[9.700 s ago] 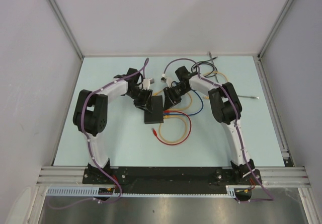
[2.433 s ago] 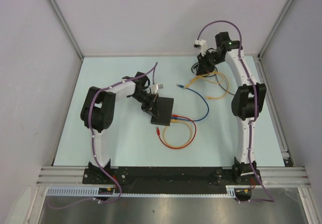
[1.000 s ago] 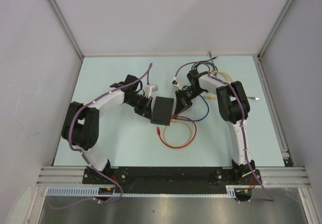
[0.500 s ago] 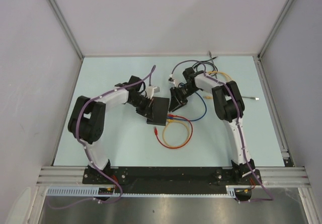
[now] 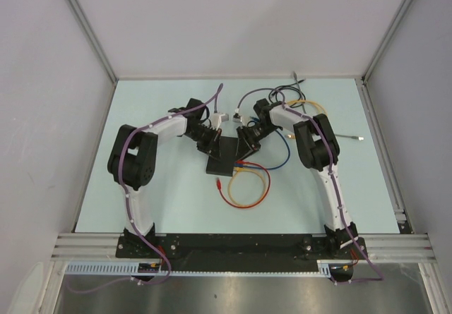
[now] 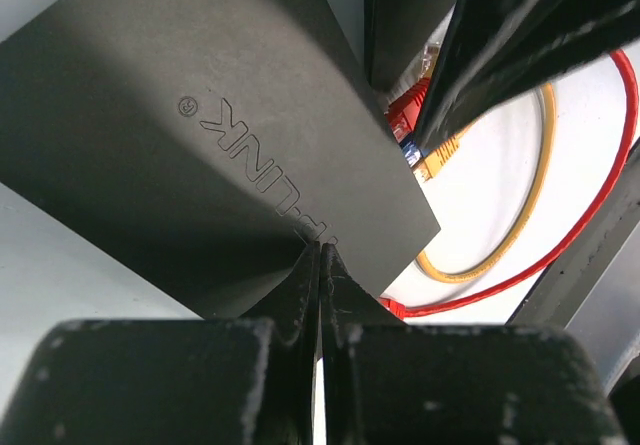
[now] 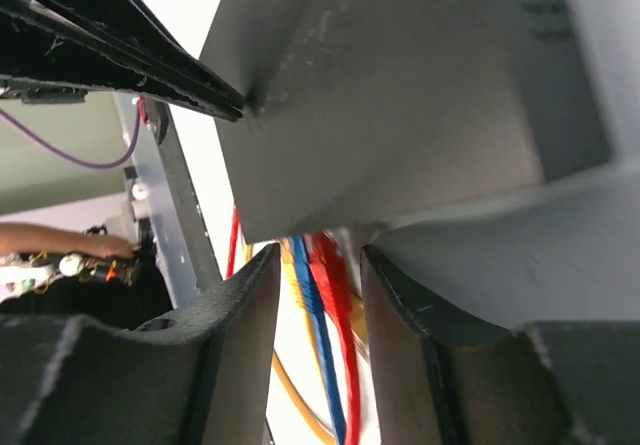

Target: Pull the plug from the switch port

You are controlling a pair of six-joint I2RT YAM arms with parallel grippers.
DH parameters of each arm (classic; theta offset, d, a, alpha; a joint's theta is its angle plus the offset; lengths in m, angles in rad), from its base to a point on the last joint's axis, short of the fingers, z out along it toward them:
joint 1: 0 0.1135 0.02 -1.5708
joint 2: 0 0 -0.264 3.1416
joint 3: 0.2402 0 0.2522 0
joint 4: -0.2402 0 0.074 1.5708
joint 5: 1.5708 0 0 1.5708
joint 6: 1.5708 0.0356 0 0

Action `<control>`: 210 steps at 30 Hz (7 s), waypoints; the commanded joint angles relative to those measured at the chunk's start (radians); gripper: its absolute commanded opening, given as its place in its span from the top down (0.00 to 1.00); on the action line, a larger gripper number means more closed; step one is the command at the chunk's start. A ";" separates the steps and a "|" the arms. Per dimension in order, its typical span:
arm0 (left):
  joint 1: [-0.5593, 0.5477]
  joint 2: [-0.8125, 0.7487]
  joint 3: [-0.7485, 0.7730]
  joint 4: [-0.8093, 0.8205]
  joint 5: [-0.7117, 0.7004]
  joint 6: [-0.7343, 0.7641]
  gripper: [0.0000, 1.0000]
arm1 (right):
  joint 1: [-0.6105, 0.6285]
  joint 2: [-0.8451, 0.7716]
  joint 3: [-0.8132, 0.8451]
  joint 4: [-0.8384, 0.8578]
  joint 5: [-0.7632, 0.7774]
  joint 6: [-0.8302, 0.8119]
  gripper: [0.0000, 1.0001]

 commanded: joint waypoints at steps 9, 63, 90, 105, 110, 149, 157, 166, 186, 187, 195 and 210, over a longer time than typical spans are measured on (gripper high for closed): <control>-0.003 0.051 -0.018 -0.018 -0.102 0.047 1.00 | 0.023 0.067 0.038 -0.027 -0.007 -0.048 0.64; -0.006 0.047 -0.008 -0.010 -0.102 0.042 1.00 | -0.072 0.052 0.002 -0.162 0.061 -0.240 0.86; -0.029 0.041 -0.014 -0.020 -0.100 0.047 1.00 | -0.124 0.109 0.112 -0.339 0.102 -0.340 0.90; -0.049 0.021 -0.023 -0.027 -0.103 0.055 1.00 | -0.069 0.052 -0.022 -0.174 0.189 -0.169 1.00; -0.049 0.005 -0.026 -0.026 -0.096 0.056 1.00 | -0.109 0.012 0.024 -0.199 0.160 -0.187 1.00; -0.012 0.113 0.183 -0.122 0.042 -0.019 0.98 | -0.586 -0.577 0.039 -0.050 0.258 -0.126 1.00; -0.004 0.079 0.167 -0.141 0.027 -0.010 0.97 | -0.580 -0.387 0.149 0.037 0.400 -0.057 0.73; -0.001 0.018 0.126 -0.138 0.009 0.007 0.94 | -0.528 -0.436 0.123 0.097 0.533 -0.030 0.29; -0.096 -0.237 -0.238 0.014 0.027 0.355 1.00 | -0.117 -0.614 -0.522 0.477 0.363 0.242 0.90; -0.103 -0.222 -0.241 0.023 0.013 0.357 1.00 | -0.114 -0.603 -0.522 0.488 0.367 0.266 0.90; -0.112 -0.081 -0.170 0.078 -0.042 0.282 1.00 | -0.106 -0.533 -0.522 0.520 0.427 0.323 0.83; -0.066 -0.108 0.020 -0.092 0.019 0.276 0.98 | -0.089 -0.487 -0.522 0.537 0.262 0.227 0.42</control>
